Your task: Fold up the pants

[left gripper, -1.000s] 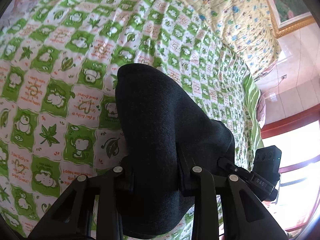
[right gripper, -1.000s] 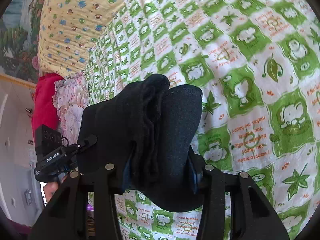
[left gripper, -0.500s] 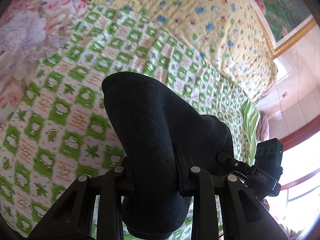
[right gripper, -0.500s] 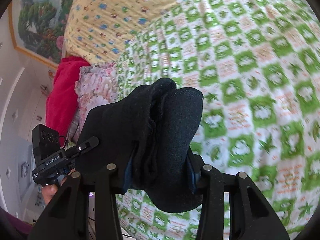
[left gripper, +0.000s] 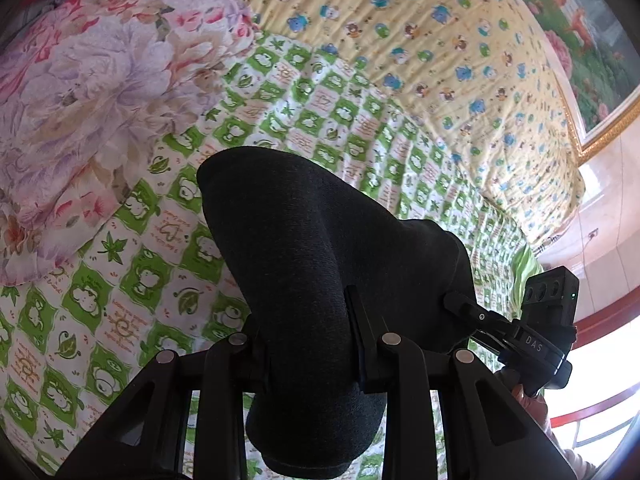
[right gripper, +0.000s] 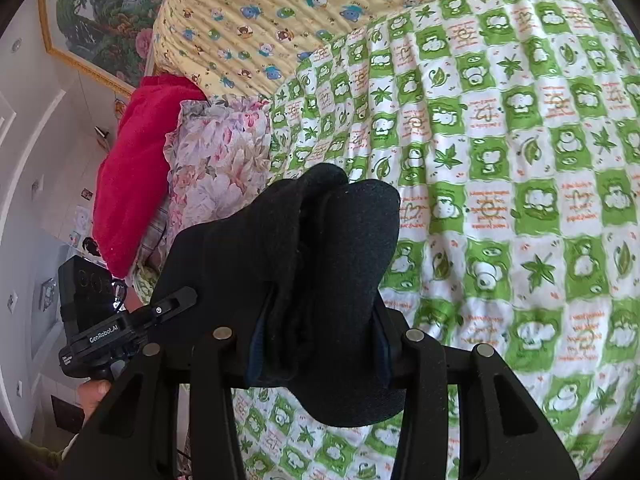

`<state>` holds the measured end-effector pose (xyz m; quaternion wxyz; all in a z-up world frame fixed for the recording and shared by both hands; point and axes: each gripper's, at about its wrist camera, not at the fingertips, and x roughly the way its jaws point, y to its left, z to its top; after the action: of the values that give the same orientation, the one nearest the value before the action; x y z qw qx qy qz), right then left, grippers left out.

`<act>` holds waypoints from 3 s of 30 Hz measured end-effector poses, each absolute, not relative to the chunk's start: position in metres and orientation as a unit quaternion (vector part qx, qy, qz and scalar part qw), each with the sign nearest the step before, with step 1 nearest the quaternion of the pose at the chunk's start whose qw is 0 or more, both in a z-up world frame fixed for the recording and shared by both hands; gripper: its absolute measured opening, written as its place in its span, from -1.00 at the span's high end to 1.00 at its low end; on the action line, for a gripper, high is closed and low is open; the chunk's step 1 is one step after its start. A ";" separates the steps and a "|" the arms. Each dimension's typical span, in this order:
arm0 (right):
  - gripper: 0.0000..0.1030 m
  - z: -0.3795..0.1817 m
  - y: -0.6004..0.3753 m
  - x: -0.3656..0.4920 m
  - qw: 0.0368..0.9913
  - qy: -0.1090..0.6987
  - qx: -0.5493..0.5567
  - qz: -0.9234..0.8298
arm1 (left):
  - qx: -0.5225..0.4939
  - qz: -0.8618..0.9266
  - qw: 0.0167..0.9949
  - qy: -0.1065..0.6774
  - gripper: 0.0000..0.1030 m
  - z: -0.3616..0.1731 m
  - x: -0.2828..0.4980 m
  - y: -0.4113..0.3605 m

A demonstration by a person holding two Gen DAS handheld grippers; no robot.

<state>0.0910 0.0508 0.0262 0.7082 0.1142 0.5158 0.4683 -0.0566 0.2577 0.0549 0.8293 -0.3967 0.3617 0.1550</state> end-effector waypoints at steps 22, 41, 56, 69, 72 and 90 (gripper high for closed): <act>0.08 0.000 0.110 0.122 0.695 0.538 0.059 0.473 | -0.403 0.196 0.809 0.380 0.29 0.021 -0.043 0.293; -0.50 -0.003 0.090 0.128 0.727 0.527 0.027 0.439 | -0.372 0.245 0.800 0.401 -0.47 0.016 -0.058 0.282; -0.75 0.040 0.087 0.078 0.757 0.430 -0.029 0.492 | -0.340 0.275 0.813 0.386 -0.56 0.031 -0.080 0.256; -0.98 0.046 0.068 0.029 0.782 0.338 -0.084 0.517 | -0.272 0.298 0.844 0.354 -0.59 0.044 -0.096 0.208; -0.98 0.043 0.065 0.018 0.788 0.316 -0.110 0.517 | -0.262 0.299 0.842 0.365 -0.60 0.042 -0.097 0.198; -0.98 0.024 0.053 0.001 0.790 0.318 -0.132 0.508 | -0.202 0.303 0.848 0.384 -0.65 0.025 -0.102 0.163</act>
<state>0.0011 0.0527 0.0236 0.7896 -0.1318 0.3179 0.5081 -0.1022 0.1634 0.0249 0.8484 -0.2019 0.3840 0.3033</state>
